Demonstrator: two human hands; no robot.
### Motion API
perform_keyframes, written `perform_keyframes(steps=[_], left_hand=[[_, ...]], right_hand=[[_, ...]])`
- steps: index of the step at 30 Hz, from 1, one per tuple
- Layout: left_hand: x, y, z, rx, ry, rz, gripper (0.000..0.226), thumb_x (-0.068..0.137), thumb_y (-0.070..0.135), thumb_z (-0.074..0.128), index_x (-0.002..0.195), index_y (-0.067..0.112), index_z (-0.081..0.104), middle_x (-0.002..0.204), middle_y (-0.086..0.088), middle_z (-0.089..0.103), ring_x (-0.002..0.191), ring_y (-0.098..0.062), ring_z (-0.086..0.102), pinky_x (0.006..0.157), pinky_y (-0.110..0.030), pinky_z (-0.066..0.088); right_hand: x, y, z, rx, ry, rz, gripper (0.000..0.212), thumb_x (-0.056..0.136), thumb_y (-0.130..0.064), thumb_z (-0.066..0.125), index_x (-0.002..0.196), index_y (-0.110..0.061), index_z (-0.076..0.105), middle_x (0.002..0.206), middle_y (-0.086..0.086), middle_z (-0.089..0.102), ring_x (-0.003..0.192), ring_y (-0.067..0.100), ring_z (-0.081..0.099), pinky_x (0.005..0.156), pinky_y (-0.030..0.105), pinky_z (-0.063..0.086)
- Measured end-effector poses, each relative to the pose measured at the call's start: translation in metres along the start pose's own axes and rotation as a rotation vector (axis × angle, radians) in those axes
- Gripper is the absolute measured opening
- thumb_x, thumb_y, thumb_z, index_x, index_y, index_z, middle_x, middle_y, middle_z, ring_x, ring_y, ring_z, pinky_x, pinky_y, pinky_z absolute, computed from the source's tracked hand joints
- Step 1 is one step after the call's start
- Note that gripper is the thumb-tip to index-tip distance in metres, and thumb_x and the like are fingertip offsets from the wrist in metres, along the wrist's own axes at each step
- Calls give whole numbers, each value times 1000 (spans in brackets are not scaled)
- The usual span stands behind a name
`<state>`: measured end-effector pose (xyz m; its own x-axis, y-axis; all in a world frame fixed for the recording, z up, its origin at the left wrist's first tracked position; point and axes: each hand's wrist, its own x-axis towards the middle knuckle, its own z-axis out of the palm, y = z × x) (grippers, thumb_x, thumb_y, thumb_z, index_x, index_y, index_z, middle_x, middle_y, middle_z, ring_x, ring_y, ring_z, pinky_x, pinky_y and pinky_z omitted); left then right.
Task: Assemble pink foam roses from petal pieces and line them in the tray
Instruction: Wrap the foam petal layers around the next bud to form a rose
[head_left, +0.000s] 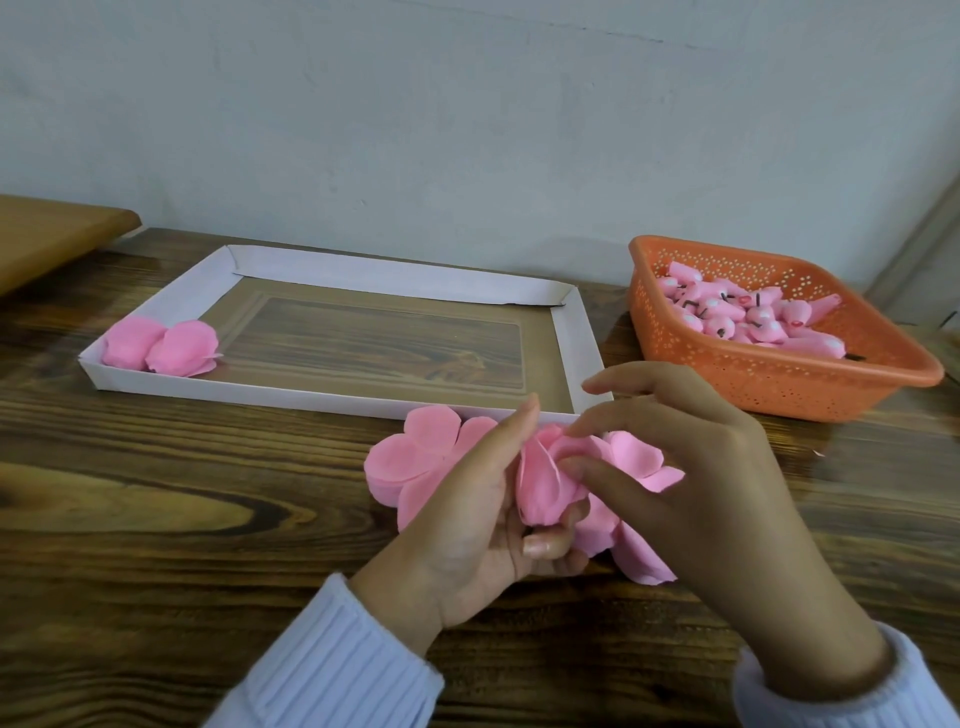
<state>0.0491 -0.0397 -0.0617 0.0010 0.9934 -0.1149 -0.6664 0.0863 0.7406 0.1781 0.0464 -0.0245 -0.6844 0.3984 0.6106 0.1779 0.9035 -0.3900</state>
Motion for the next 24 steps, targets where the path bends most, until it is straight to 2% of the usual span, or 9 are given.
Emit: perform_keyframes(steps=[4,8,12,16,20,24], left_hand=[[0,2,0,-40,-37,-4,50,76,61,47,77,15,67,61,-5,52,36,-8,37,55,-27,49],[1,3,0,-107,-37,-9,50,74,60,49,83,14,67,60,-6,51,35,-8,35,55,-26,49],[0,3,-1,-122,-50,-5,49,75,59,49,85,13,66,60,-6,52,35,-8,37,55,-26,49],[-1,3,0,-109,-69,-15,50,79,59,46,84,15,67,59,-5,52,35,-7,37,55,-26,50],[-1,4,0,-96,-62,-24,51,78,60,45,77,15,68,58,-5,52,34,-7,36,56,-27,49],[-1,3,1,-99,-49,-44,53,75,62,47,73,15,69,56,-4,51,33,-8,36,57,-25,49]], right_hand=[[-1,1,0,2,45,-4,9,80,-25,75,88,-20,75,108,-2,63,102,14,61,85,17,44],[1,1,1,12,107,33,7,80,-28,74,83,-21,74,104,-3,64,101,13,61,86,16,43],[1,-3,1,62,70,65,10,79,-32,70,81,-23,72,104,-5,64,102,10,60,85,13,43],[2,-6,0,152,5,184,18,75,-50,58,75,-34,66,105,-14,63,101,-1,58,81,4,38],[3,-6,0,179,-30,202,19,71,-52,59,76,-35,66,106,-19,62,103,-9,55,82,1,35],[2,-7,-1,265,-71,201,23,71,-52,64,74,-29,66,106,-20,62,108,-8,55,84,2,36]])
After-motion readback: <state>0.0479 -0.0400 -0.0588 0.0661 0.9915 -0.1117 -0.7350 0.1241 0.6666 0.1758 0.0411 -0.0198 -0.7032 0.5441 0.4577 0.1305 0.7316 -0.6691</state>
